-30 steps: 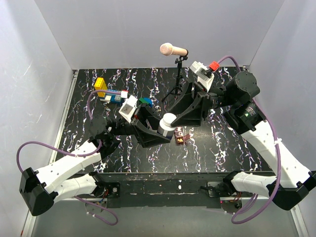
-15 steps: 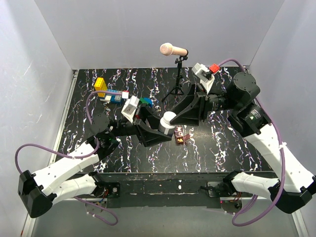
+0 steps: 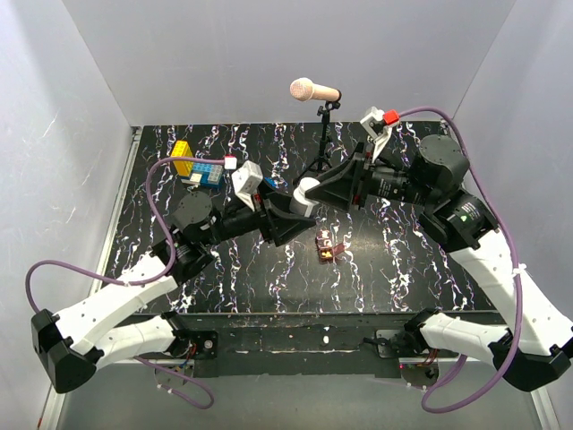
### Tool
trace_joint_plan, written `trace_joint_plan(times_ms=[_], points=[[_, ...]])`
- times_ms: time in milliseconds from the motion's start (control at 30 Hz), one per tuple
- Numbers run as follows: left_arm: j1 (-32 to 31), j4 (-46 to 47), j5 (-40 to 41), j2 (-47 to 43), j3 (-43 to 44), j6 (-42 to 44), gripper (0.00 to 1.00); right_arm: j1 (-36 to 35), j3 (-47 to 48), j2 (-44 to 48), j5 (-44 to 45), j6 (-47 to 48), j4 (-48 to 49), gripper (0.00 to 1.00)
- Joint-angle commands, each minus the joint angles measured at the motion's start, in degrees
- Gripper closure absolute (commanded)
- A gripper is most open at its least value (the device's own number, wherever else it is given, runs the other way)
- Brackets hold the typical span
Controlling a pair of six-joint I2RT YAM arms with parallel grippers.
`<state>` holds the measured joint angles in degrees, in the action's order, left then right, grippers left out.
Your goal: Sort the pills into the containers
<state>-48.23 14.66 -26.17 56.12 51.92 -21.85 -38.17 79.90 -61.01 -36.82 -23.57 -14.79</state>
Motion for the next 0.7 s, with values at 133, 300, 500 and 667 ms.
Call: trace_joint_plan(times_ms=[133,300,500,667], points=[[0.06,-3.22,17.9,2.76,6.61,9.71,1.0,-1.72,3.24,-2.18,16.58,-0.07,-11.66,0.81],[-0.11,-4.46,19.49,5.84,7.75,12.17,1.0,-3.13,6.14,-4.63,23.18,-1.91,-14.83,0.8],[-0.38,-4.02,21.16,5.5,6.88,12.71,1.0,-3.57,6.85,-5.35,26.44,-2.88,-16.59,0.73],[-0.29,-5.6,20.02,4.0,6.35,12.79,1.0,-3.57,4.83,-3.42,24.43,-2.62,-14.4,0.37]])
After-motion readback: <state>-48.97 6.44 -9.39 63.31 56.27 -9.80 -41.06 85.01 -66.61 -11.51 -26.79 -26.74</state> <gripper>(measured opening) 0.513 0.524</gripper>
